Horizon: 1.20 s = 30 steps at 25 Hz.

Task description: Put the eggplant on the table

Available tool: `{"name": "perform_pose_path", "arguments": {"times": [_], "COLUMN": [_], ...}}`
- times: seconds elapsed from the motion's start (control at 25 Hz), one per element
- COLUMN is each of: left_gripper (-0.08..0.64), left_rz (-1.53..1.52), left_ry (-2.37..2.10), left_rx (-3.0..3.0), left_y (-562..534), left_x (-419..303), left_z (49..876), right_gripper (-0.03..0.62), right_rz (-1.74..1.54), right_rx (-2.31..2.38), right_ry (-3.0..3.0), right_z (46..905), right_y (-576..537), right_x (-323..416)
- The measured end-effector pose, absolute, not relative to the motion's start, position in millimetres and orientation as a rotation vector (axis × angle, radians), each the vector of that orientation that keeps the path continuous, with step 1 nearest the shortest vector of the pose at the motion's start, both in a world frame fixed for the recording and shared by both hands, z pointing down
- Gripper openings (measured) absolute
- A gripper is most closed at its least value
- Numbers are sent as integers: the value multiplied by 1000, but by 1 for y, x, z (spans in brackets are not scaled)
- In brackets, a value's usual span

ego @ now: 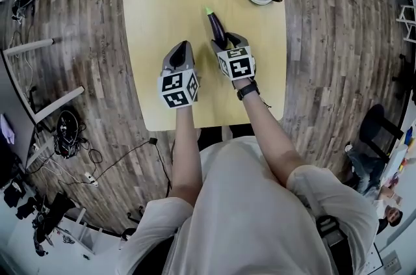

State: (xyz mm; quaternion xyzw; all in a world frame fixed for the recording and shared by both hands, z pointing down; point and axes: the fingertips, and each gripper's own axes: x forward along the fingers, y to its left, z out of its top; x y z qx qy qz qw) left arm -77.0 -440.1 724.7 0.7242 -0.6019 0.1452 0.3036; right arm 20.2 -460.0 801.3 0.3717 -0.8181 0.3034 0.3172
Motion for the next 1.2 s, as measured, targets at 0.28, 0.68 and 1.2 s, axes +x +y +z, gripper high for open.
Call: {"name": "perform_pose_path", "arguments": {"times": [0.28, 0.68, 1.2], "left_gripper": [9, 9, 9], "left_rz": [360, 300, 112], "left_ry": [-1599, -1621, -1667], "left_rx": [1967, 2101, 2415], "left_y": [-431, -413, -375], "left_x": [-82, -80, -79], "left_z": [697, 632, 475], "right_gripper": [230, 211, 56], "right_rz": [801, 708, 295], "right_rx": [1055, 1229, 1483], "right_ry": [-2206, -2318, -2600], "right_z": [767, 680, 489], "right_y": [-451, -428, -384], "right_x": [25, 46, 46]}}
